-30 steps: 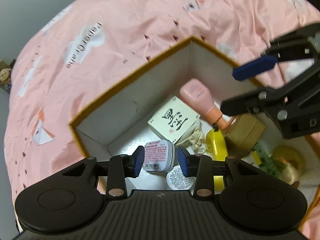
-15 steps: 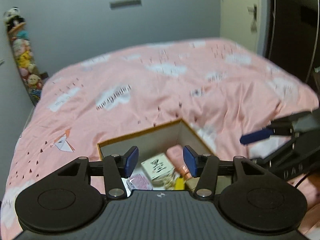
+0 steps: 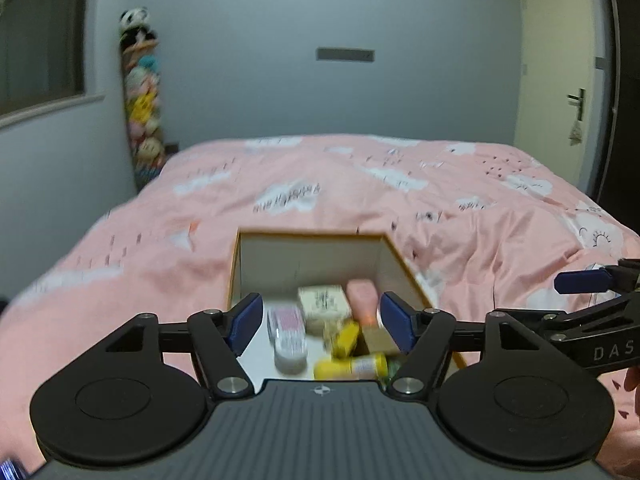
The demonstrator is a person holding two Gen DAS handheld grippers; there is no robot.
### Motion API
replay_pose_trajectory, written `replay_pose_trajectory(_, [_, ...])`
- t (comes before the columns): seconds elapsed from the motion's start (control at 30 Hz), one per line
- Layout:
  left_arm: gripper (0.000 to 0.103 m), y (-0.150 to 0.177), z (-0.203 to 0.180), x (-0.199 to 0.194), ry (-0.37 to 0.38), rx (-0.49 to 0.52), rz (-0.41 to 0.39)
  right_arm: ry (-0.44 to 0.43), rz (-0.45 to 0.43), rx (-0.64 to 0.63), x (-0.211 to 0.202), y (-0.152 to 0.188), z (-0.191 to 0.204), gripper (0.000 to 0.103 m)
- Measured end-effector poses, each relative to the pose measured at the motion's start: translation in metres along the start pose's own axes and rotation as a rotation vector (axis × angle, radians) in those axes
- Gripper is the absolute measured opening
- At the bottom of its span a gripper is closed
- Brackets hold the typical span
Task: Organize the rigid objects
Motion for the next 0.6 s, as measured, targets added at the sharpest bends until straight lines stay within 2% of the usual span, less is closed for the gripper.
replay_pose_trajectory(0.07, [0.092,0.013,0.001,0.0,-0.027,-0.023,0.006,0.016,0.019,-0.001,0.002,0.014,0.002,0.1])
replay_pose_trajectory(0.13, [0.092,0.025,0.003,0.002,-0.059,-0.052,0.037,0.016,0.035,0.018,0.003,0.025,0.003,0.1])
replay_pose_trajectory(0.27, [0.092,0.042,-0.001,0.004,-0.017,-0.068,0.086,0.005,0.049,0.039,0.005,0.042,0.01,0.1])
replay_pose_trajectory(0.43, [0.093,0.057,-0.002,0.015,-0.066,-0.062,0.156,0.059,0.013,0.047,0.005,0.056,0.01,0.1])
replay_pose_trajectory(0.6, [0.093,0.066,0.002,0.021,-0.067,-0.08,0.19,0.076,0.043,0.082,0.017,0.063,0.003,0.1])
Point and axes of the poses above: each gripper's, at about its wrist camera, not at the fingertips, and x roughly the way its jaws point, z to its left, y to its underside, the point moved 5 cm from there along x, roughly the way its jaws point, and after that the axes turned 3 degrees about -x, right-handed, at the moved point
